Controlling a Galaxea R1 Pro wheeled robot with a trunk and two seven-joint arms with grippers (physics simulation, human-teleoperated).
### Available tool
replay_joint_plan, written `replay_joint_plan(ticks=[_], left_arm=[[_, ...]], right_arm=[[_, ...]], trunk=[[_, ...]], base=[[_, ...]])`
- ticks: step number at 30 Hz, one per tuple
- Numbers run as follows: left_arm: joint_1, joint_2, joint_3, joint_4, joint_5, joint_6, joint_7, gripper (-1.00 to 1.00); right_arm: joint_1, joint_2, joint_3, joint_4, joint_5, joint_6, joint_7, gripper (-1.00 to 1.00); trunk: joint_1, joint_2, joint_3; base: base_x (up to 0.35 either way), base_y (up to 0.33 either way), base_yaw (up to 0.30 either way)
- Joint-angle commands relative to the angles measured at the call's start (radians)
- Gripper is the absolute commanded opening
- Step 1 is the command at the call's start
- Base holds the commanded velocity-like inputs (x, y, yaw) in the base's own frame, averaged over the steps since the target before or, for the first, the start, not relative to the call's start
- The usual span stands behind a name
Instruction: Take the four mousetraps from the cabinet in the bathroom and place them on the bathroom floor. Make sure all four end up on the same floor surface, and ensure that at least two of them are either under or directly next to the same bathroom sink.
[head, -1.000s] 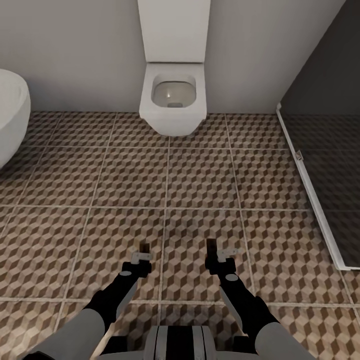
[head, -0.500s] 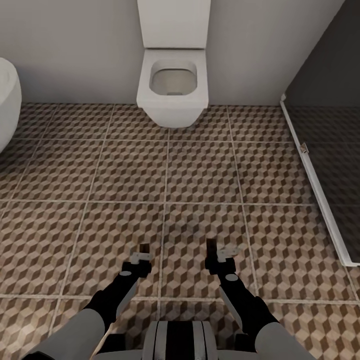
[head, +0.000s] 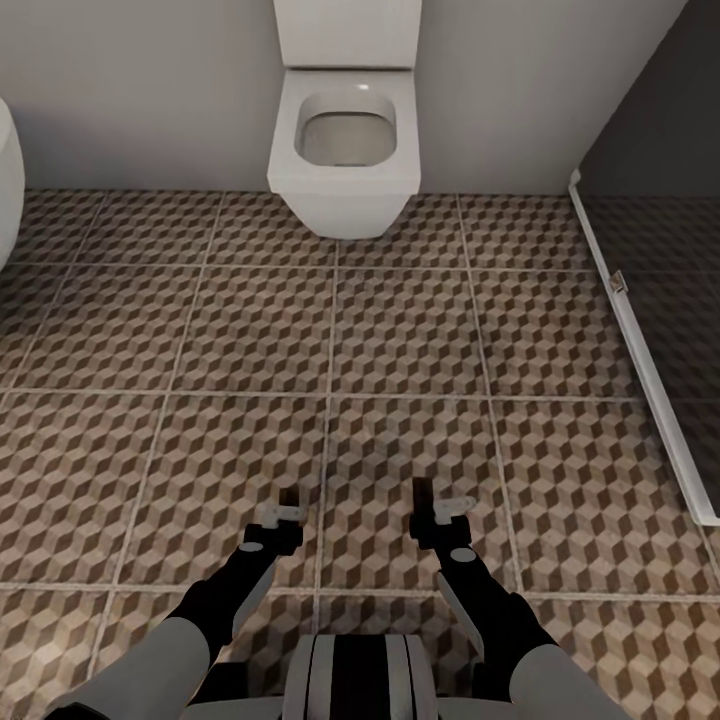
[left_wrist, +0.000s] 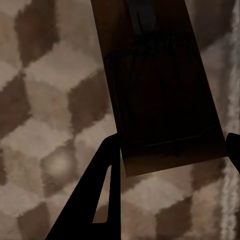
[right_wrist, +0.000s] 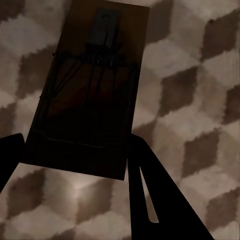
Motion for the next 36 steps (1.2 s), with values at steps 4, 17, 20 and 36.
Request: replay_joint_plan(ticks=[4, 17, 20, 36], left_arm=[[0.000, 0.002, -0.008, -0.002, 0.009, 0.005, 0.008, -1.00], [0.000, 0.000, -0.008, -0.002, 0.009, 0.004, 0.006, -1.00], [0.000, 0.000, -0.008, -0.002, 0.010, 0.005, 0.006, -1.00], [0.000, 0.000, -0.008, -0.001, 0.010, 0.005, 0.006, -1.00]], right_arm=[[0.000, -0.001, 0.005, -0.002, -0.011, 0.004, -0.005, -1.00], [0.000, -0.001, 0.005, -0.002, -0.011, 0.004, -0.005, -1.00], [0.000, -0.001, 0.005, -0.002, -0.011, 0.004, -0.005, -1.00], [0.000, -0.001, 0.005, -0.002, -0.012, 0.004, -0.005, -1.00]], trunk=[[0.000, 0.000, -0.007], [0.000, 0.000, -0.019], [0.000, 0.000, -0.019], [0.000, 0.000, -0.019]], base=[[0.000, 0.000, 0.000], [0.000, 0.000, 0.000], [0.092, 0.050, 0.000], [0.275, 0.138, 0.000]])
